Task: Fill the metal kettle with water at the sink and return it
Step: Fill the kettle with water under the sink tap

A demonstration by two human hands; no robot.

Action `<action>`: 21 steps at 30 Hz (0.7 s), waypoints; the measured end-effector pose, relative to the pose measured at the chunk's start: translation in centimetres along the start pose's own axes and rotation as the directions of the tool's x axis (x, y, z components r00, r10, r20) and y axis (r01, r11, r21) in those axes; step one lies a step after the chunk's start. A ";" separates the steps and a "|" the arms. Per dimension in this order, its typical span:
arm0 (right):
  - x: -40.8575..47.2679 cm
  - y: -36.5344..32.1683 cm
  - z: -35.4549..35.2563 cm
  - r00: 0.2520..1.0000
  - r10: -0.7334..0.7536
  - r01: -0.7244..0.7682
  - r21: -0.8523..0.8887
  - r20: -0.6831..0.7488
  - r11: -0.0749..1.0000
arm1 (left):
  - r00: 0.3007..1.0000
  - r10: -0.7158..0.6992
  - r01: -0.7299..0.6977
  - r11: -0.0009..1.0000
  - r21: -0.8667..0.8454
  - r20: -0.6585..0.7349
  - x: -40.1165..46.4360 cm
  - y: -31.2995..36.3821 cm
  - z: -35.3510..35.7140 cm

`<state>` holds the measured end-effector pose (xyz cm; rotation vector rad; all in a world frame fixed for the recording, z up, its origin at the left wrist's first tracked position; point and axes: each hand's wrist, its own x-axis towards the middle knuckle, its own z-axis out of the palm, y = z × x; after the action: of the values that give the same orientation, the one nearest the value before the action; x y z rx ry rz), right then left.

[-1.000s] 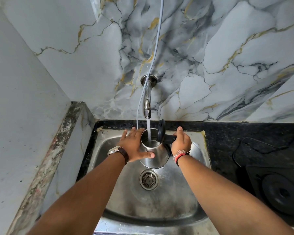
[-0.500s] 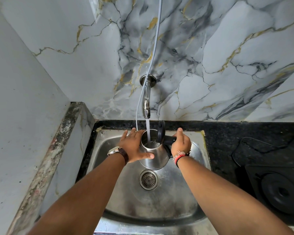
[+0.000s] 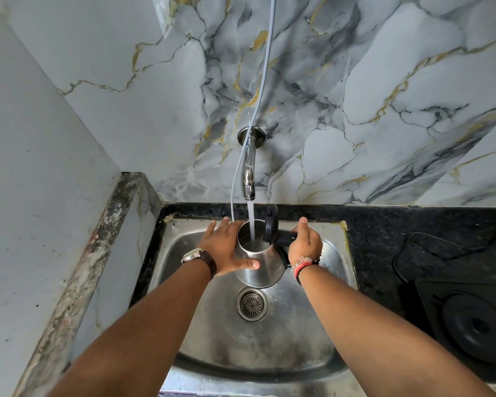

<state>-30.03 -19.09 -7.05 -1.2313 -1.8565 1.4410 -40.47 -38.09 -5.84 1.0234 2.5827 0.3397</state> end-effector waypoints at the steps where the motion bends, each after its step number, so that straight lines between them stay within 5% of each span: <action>1: 0.0 0.0 0.0 1.000 0.002 -0.002 0.000 0.001 1.000 | 1.000 -0.001 0.001 1.000 -0.003 0.003 0.0 0.0 0.0; 12: 0.1 0.3 0.0 1.000 -0.024 0.024 -0.008 -0.009 1.000 | 1.000 0.007 -0.007 1.000 -0.019 0.006 -0.5 0.2 -0.1; 15: 0.2 0.4 0.1 0.999 -0.039 0.039 -0.016 -0.005 0.999 | 0.984 -0.104 0.070 0.972 -0.226 -0.146 -0.3 0.9 -1.3; 18: 0.2 0.6 0.2 0.998 -0.056 0.056 -0.025 -0.012 0.998 | 0.929 -0.231 0.008 0.793 -0.609 -0.289 1.3 2.6 -4.1; 21: 0.2 0.7 0.3 0.998 -0.058 0.058 -0.022 -0.019 0.998 | 0.901 -0.166 -0.141 0.762 -0.632 -0.401 2.7 4.2 -6.8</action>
<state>-30.13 -19.07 -7.87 -1.1874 -1.8838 1.3768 -42.38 -33.84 1.18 0.7096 2.4798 1.5010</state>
